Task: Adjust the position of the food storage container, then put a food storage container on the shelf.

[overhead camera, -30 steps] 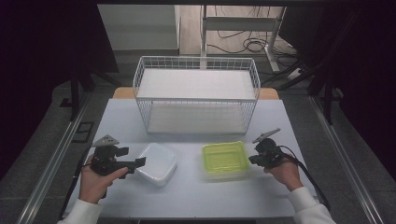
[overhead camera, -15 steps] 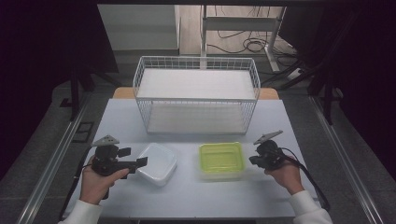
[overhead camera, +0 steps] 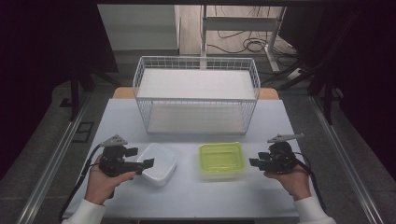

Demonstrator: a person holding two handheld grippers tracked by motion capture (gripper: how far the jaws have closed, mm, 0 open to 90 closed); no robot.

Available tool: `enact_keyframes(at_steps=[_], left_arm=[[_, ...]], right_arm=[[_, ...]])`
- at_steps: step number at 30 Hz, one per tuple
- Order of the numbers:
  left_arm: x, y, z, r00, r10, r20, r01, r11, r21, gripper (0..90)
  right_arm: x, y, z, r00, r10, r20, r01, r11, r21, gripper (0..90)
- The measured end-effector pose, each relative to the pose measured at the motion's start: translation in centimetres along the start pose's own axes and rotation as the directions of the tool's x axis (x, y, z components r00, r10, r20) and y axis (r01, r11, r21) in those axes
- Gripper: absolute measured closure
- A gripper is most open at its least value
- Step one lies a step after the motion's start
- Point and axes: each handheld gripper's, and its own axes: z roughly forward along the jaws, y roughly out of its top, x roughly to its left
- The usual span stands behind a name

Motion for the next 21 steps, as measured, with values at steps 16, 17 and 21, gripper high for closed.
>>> enact_keyframes(at_steps=[16, 17, 21], left_arm=[[-3.3, 0.5, 1.5, 0.9995, 0.009, 0.031, -0.010, 0.9992, 0.038, 15.8], [-3.4, 0.5, 1.5, 0.9995, 0.002, 0.031, -0.003, 0.9993, 0.037, 15.8], [-3.7, 0.8, 1.6, 0.9979, -0.055, 0.033, 0.054, 0.9979, 0.035, 16.7]], right_arm=[[-0.1, -0.6, -0.7, 0.9983, 0.041, -0.042, -0.044, 0.996, -0.073, 28.6], [-0.2, -0.5, -0.7, 0.9978, 0.044, -0.049, -0.048, 0.996, -0.078, 28.6], [-0.3, -0.3, -0.7, 0.9950, 0.053, -0.084, -0.060, 0.995, -0.080, 29.0]])
